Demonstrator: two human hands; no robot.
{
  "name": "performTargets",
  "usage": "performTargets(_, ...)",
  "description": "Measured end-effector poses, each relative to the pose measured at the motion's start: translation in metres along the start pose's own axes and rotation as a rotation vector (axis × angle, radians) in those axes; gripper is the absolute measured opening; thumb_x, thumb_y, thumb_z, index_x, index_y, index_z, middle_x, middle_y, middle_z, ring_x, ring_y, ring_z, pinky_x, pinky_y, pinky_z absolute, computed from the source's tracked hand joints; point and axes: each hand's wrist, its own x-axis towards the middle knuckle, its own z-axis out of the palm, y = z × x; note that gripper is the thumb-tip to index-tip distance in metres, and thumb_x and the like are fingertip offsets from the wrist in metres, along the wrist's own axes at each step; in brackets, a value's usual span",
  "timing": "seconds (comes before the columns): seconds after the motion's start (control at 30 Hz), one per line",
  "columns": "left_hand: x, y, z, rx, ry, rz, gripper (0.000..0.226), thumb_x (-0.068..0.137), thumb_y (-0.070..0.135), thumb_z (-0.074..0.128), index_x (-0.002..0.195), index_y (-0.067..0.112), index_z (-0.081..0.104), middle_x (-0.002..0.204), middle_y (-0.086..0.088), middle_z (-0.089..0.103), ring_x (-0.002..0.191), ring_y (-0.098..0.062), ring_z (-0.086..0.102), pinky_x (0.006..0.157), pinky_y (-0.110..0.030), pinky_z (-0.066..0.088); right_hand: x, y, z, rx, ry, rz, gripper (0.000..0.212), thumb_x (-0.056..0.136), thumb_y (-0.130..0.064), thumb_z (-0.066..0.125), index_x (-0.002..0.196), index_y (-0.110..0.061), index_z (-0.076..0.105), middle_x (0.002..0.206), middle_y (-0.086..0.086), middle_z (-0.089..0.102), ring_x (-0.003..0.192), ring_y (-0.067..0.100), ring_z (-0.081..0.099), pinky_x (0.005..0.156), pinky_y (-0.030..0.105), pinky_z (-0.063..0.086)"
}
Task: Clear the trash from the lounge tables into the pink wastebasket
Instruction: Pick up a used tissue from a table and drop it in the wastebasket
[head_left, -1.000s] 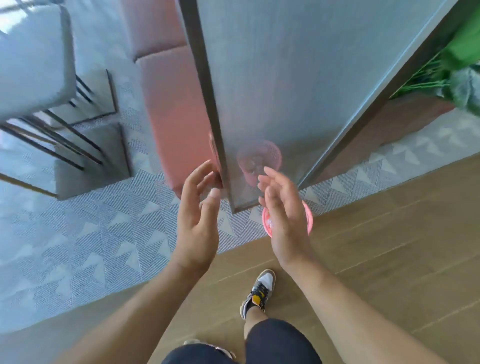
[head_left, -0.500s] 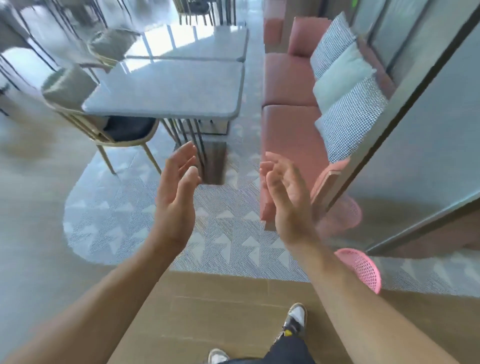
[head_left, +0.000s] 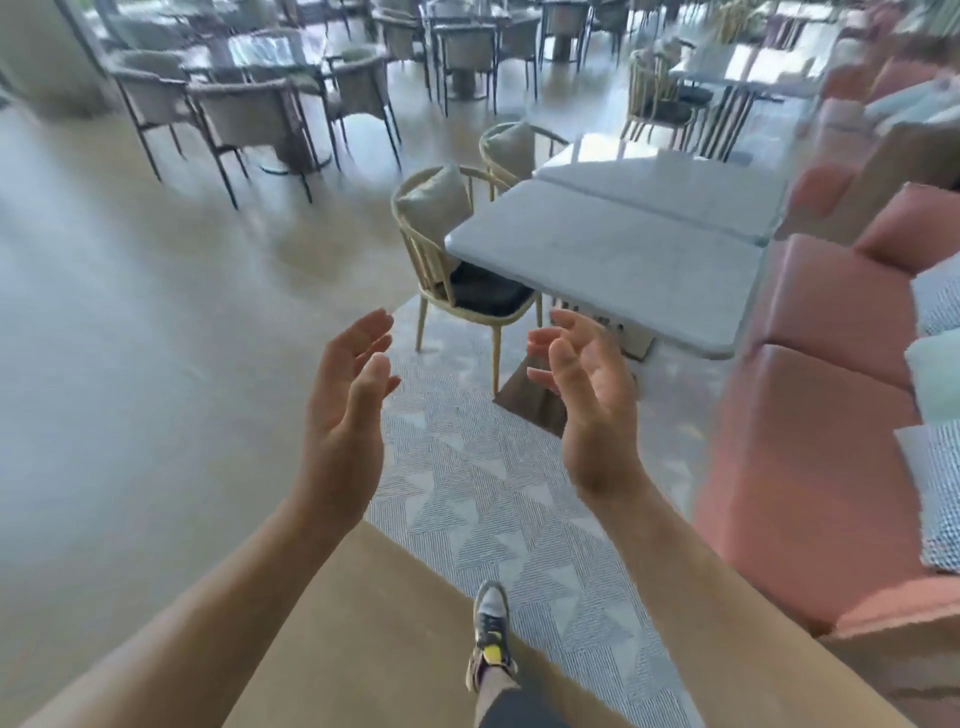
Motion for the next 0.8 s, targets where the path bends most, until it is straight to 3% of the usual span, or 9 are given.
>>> performTargets(0.23,0.134,-0.034,-0.050,0.029,0.130,0.034,0.046,0.088,0.050,0.050,0.131,0.037,0.058,0.140,0.009,0.063,0.134,-0.009,0.059,0.104,-0.037,0.051,0.136,0.040,0.103,0.088,-0.152,0.010,0.037,0.095,-0.053,0.059,0.124,-0.032,0.063,0.118,0.000,0.071,0.116,0.019,0.068,0.097,0.033,0.057)
performTargets(0.53,0.301,-0.068,-0.107,0.077,0.235,0.063,0.041,0.092,0.048,0.048,0.132,0.040,0.059,0.142,0.013,0.064,0.138,-0.008,0.056,0.107,-0.041,0.050,0.306,0.082,0.228,0.134,-0.269,0.001,0.043,0.096,-0.051,0.059,0.130,-0.024,0.063,0.122,0.006,0.070,0.118,0.025,0.068,0.103,0.045,0.057)
performTargets(0.7,0.394,-0.101,-0.153,0.076,0.258,0.067,0.043,0.092,0.049,0.048,0.133,0.037,0.058,0.144,0.012,0.063,0.138,-0.007,0.055,0.109,-0.043,0.051,0.380,0.117,0.303,0.136,-0.282,0.010,0.039,0.096,-0.052,0.059,0.127,-0.028,0.064,0.119,0.003,0.072,0.115,0.023,0.069,0.093,0.035,0.055)
performTargets(0.8,0.457,-0.127,-0.188,0.076,0.254,0.074,0.044,0.092,0.049,0.048,0.132,0.036,0.059,0.144,0.010,0.063,0.138,-0.006,0.056,0.111,-0.045,0.051,0.427,0.143,0.356,0.122,-0.247,-0.006,0.044,0.097,-0.050,0.058,0.128,-0.020,0.065,0.115,0.003,0.073,0.114,0.025,0.070,0.094,0.039,0.057)
